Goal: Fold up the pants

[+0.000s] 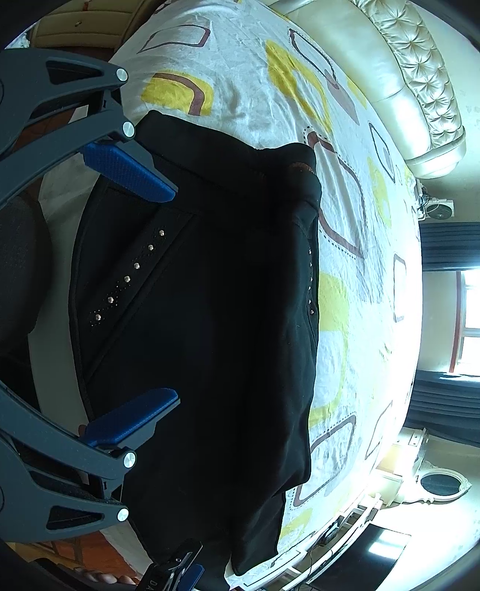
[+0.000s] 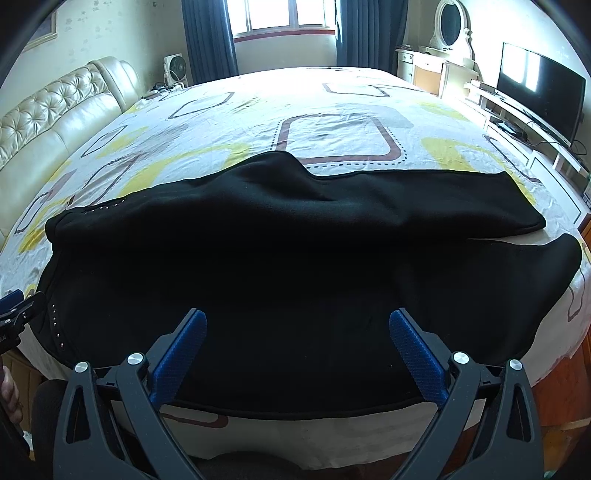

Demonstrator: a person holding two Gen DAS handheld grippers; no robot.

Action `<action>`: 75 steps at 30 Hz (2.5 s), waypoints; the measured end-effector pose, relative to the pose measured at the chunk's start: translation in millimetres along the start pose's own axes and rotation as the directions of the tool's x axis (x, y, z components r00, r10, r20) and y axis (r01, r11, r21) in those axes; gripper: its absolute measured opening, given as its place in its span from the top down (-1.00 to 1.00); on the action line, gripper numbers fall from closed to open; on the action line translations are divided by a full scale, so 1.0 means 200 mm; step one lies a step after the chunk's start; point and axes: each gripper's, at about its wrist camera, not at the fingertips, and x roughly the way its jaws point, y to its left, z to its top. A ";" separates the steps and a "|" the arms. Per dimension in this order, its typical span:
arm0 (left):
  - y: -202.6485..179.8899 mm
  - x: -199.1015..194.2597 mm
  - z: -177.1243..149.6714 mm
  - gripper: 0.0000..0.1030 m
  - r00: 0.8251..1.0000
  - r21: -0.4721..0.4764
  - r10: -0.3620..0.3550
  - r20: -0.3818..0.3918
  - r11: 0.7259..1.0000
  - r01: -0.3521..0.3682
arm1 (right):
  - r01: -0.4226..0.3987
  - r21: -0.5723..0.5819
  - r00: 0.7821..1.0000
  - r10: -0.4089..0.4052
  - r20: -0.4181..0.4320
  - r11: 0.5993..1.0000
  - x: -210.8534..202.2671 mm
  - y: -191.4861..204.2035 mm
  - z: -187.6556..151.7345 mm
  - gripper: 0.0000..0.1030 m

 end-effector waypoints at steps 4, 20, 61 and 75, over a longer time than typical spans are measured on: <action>0.00 0.00 0.00 -0.96 1.000 0.001 -0.002 -0.005 1.000 0.002 | -0.001 0.000 1.000 0.001 -0.003 1.000 0.00 0.00 0.00 -0.92; 0.00 0.01 0.00 -0.96 1.000 -0.005 -0.004 -0.012 1.000 0.004 | -0.016 0.006 1.000 0.016 -0.015 1.000 0.01 0.00 -0.01 -0.92; -0.01 0.00 0.00 -0.96 1.000 -0.008 -0.018 -0.007 1.000 0.018 | -0.025 0.004 1.000 0.025 -0.016 1.000 0.01 0.01 -0.01 -0.92; -0.04 0.00 -0.01 -0.96 0.999 0.024 -0.043 -0.013 0.999 0.044 | -0.266 0.377 0.964 0.236 0.124 0.887 -0.16 -0.78 0.05 -0.92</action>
